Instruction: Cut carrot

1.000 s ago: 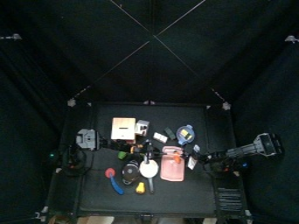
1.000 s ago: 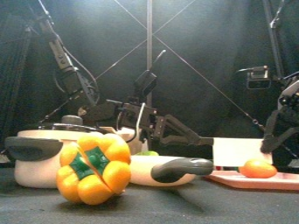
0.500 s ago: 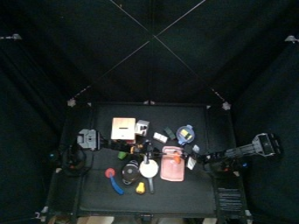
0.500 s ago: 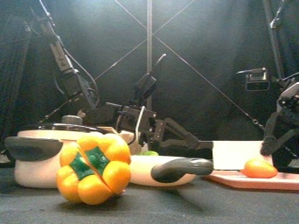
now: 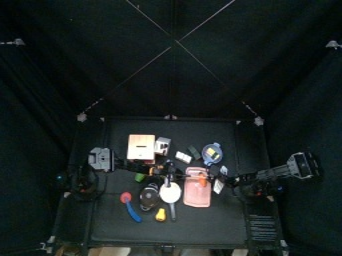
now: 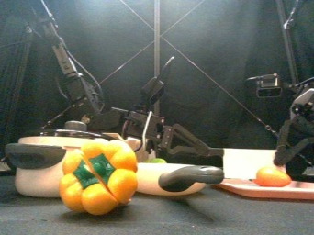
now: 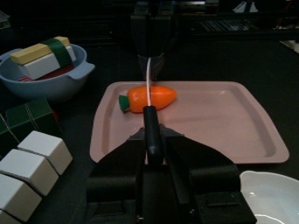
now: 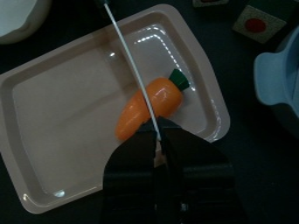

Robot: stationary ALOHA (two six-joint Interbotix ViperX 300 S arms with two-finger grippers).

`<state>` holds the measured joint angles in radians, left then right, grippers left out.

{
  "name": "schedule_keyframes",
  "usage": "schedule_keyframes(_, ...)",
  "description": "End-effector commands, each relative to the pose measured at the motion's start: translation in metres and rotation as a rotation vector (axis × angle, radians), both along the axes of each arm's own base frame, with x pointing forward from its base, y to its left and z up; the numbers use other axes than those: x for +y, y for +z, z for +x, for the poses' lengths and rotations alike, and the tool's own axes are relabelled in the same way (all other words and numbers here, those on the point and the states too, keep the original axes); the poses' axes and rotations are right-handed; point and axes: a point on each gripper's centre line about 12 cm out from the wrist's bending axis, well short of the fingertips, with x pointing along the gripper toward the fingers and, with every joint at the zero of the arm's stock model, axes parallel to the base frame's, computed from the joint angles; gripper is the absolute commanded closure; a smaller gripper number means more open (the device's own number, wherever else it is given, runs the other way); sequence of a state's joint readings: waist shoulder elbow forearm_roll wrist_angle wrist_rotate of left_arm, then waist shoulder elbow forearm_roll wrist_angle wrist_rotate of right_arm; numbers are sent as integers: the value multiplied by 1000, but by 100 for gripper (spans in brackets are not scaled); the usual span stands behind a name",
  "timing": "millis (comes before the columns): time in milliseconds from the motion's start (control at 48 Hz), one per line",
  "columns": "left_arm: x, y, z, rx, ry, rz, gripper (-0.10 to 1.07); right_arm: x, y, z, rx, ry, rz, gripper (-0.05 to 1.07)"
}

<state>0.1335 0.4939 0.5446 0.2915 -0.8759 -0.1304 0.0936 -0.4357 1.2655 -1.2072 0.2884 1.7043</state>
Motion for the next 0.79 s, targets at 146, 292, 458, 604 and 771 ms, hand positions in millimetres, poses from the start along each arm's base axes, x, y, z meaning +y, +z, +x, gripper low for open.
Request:
schedule_keyframes(146, -2, 5, 2, -6, -4, 0, 42, -4, -6, -3, 27, -37, 11, 74)
schedule_keyframes(292, -2, 3, 2, 2, -2, -1, 42, -4, -8, -2, 38, -35, 13, 74)
schedule_keyframes(458, -1, 2, 2, 7, 10, -7, 42, -4, -11, -1, 51, -37, 14, 74)
schedule_keyframes(604, -1, 2, 2, 6, 11, -7, 42, -4, -13, 0, 62, -37, 13, 74)
schedule_keyframes(771, -1, 3, 2, 3, 11, -6, 42, -4, -13, 0, 62, -37, 13, 74)
